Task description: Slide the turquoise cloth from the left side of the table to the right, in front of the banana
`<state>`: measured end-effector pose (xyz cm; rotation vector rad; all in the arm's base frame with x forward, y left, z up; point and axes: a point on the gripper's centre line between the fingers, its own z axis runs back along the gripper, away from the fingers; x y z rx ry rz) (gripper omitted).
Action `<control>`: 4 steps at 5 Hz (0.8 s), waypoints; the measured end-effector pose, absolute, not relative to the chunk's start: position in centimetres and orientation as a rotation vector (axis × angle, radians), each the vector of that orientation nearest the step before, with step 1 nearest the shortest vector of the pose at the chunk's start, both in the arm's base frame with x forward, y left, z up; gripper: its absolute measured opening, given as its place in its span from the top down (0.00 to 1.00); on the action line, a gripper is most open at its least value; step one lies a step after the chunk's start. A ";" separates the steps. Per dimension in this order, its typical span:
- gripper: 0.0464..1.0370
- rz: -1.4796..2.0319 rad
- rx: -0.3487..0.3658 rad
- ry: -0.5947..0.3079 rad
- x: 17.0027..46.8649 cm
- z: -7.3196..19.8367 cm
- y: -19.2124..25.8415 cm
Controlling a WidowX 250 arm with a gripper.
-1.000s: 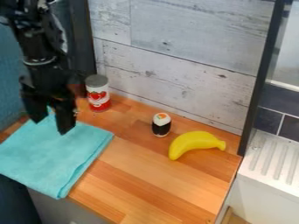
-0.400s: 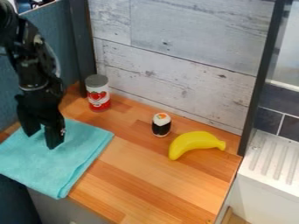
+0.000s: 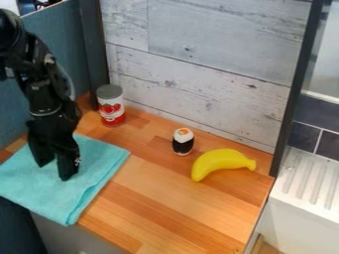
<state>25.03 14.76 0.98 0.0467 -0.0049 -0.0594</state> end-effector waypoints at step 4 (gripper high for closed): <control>0.03 -0.382 -0.077 0.084 26.5 1.1 2.6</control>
